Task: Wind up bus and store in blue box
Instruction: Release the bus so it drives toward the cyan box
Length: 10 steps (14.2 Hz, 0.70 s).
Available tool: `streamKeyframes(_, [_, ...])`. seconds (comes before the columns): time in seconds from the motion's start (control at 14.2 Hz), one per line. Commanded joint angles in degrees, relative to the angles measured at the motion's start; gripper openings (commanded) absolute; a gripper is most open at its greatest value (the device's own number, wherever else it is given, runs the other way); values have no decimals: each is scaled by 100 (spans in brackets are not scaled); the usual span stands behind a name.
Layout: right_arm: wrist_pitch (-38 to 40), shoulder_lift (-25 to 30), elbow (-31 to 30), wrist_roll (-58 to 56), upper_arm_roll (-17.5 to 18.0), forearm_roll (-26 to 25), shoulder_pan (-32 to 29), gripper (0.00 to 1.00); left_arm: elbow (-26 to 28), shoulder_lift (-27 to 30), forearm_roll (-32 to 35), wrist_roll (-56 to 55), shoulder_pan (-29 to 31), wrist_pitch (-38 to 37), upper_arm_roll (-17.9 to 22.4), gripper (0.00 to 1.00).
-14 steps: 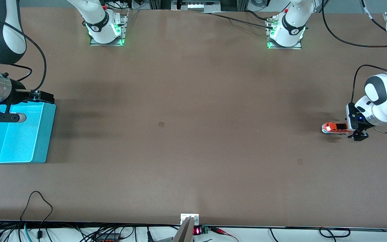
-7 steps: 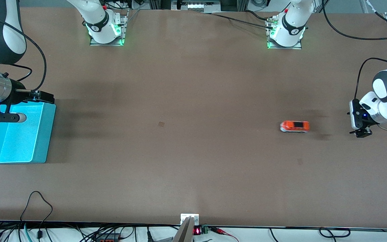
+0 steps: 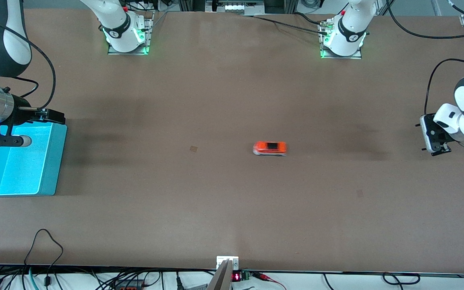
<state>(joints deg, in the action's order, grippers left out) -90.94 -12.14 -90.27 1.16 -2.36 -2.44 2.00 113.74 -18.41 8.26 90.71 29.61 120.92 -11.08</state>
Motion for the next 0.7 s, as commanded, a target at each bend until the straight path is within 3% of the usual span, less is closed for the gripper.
streamKeyframes(0.0, [76, 72, 9, -55, 7, -81, 11, 100, 51, 372, 9, -570, 27, -445, -166, 100])
streamKeyframes(0.42, [76, 63, 1, -37, 7, -72, 19, 100, 51, 864, 9, -1966, 27, -1245, -369, 100])
streamKeyframes(0.63, [76, 63, 0, -28, 7, -72, 20, 100, 43, 1339, 9, -3090, 27, -1781, -746, 100])
